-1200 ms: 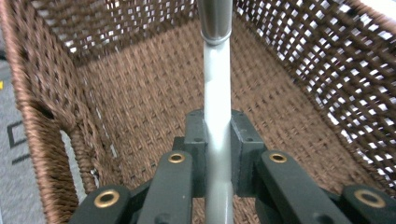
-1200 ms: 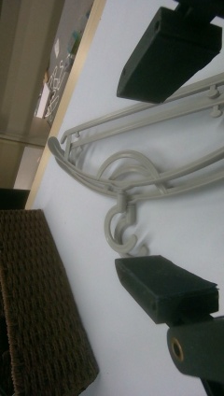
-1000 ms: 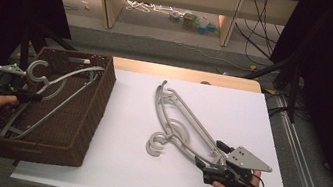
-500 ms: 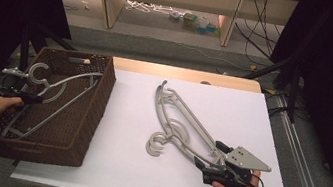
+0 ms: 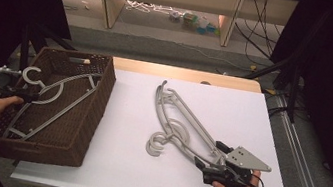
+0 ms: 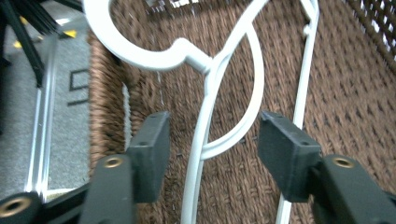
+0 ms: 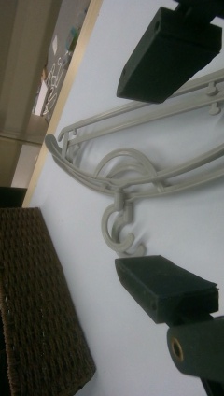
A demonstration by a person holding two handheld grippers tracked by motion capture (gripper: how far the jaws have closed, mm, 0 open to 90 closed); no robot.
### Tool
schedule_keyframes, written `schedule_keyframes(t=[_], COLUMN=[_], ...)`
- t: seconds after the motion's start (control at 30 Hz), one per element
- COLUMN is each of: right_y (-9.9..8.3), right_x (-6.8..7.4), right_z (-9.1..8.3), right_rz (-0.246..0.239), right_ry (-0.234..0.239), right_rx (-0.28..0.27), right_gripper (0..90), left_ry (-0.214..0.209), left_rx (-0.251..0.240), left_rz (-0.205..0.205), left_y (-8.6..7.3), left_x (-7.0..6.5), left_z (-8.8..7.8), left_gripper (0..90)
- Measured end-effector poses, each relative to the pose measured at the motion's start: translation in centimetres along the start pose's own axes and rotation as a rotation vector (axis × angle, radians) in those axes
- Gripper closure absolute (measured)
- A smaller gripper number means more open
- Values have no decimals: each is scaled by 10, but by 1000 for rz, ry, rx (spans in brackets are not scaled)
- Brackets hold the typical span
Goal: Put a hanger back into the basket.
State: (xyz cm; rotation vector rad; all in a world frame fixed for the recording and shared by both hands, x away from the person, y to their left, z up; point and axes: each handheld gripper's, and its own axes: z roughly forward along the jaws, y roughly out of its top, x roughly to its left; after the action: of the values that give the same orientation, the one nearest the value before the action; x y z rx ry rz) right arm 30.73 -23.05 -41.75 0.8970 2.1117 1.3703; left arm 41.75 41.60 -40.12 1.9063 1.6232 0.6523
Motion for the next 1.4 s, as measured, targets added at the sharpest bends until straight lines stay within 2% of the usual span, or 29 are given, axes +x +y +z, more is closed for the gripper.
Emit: schedule_keyframes(t=[0.13,0.2,0.23,0.3,0.37,0.43,0.5,0.53,0.6,0.7,0.8,0.97,1.0,1.07,1.2,1.27,1.3,1.33,1.37,1.4], right_y=[0,0,0,0,-1,-1,-1,-1,-1,-1,-1,-3,-3,-3,-4,-5,-5,-5,-5,-5], right_x=[-1,0,0,0,0,0,0,-1,-1,0,0,0,-1,-1,-1,-2,0,0,-1,0], right_z=[0,0,0,1,1,1,1,1,1,2,2,3,4,4,4,4,4,4,5,5], right_rz=[0,3,8,-1,1,11,17,3,5,17,11,19,16,20,30,18,38,38,14,28], right_ry=[0,0,2,-5,-8,-5,-3,-10,-8,0,3,14,3,16,32,16,31,27,15,21], right_rx=[-3,2,6,-2,-11,-12,-15,-32,-34,-39,-47,-54,-64,-58,-46,-59,-52,-51,-67,-59], right_gripper=[163,163,163,162,162,162,162,161,162,161,161,161,161,161,160,160,160,161,160,160], left_ry=[-31,-55,-59,-91,-139,-168,-222,-255,-316,-366,-427,-477,-485,-496,-548,-549,-540,-538,-542,-551], left_rx=[-110,-180,-197,-246,-305,-345,-384,-399,-428,-479,-551,-586,-589,-587,-581,-580,-581,-585,-586,-587], left_rz=[-58,-78,-83,-69,-84,-82,-80,-82,-92,-92,-75,-16,-10,-15,12,53,84,108,122,136], left_y=[5,8,9,10,10,8,5,3,1,-2,-7,-14,-16,-20,-30,-34,-36,-38,-41,-44], left_x=[-8,-19,-23,-35,-49,-61,-75,-81,-93,-111,-129,-158,-163,-173,-196,-207,-212,-217,-222,-226], left_z=[-21,-33,-38,-50,-62,-68,-74,-75,-78,-80,-82,-79,-78,-75,-66,-65,-64,-63,-63,-62], left_gripper=[321,283,243,236,235,223,202,202,197,184,176,166,166,166,169,170,170,170,170,170])
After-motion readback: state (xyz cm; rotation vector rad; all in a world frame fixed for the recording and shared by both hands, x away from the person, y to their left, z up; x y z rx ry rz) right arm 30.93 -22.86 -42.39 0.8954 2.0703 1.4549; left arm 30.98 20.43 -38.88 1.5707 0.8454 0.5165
